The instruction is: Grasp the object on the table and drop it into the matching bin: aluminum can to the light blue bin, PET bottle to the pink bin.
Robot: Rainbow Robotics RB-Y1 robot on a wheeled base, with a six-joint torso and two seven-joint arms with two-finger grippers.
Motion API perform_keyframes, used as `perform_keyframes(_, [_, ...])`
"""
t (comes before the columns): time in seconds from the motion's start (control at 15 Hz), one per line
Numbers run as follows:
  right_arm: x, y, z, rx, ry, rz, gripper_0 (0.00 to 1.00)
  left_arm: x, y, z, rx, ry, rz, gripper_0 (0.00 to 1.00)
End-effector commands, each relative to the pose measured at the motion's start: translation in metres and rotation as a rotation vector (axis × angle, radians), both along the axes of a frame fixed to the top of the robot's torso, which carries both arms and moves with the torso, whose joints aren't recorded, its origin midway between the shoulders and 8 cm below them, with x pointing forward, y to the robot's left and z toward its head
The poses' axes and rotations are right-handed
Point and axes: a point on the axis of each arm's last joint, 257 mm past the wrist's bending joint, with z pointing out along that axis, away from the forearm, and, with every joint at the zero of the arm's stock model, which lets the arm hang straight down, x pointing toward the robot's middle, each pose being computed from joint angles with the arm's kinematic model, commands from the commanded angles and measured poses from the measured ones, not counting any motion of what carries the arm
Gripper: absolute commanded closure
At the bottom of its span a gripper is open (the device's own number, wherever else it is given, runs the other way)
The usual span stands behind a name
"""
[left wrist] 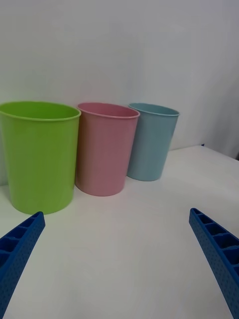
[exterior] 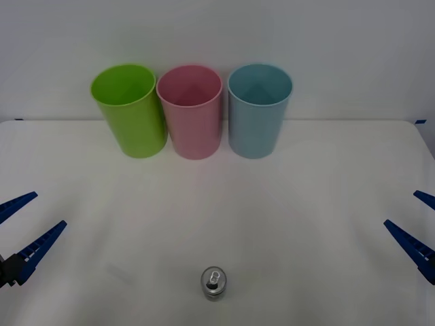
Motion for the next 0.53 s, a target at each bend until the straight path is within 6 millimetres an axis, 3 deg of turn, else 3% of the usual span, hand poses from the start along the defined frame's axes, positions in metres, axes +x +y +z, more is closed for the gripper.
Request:
perform_keyframes(0.07, [0.000,0.000,0.000,0.000,0.000,0.000,0.00,0.000,0.000,0.000,0.000,0.000,0.000,0.00])
perform_keyframes(0.33, [-0.010,0.008,0.006,0.001,-0.015,0.019,0.00,0.000,0.000,0.000,0.000,0.000,0.000,0.00])
perform_keyframes(0.53, [-0.020,0.021,-0.002,-0.015,0.007,0.072,0.00,0.000,0.000,0.000,0.000,0.000,0.000,0.00])
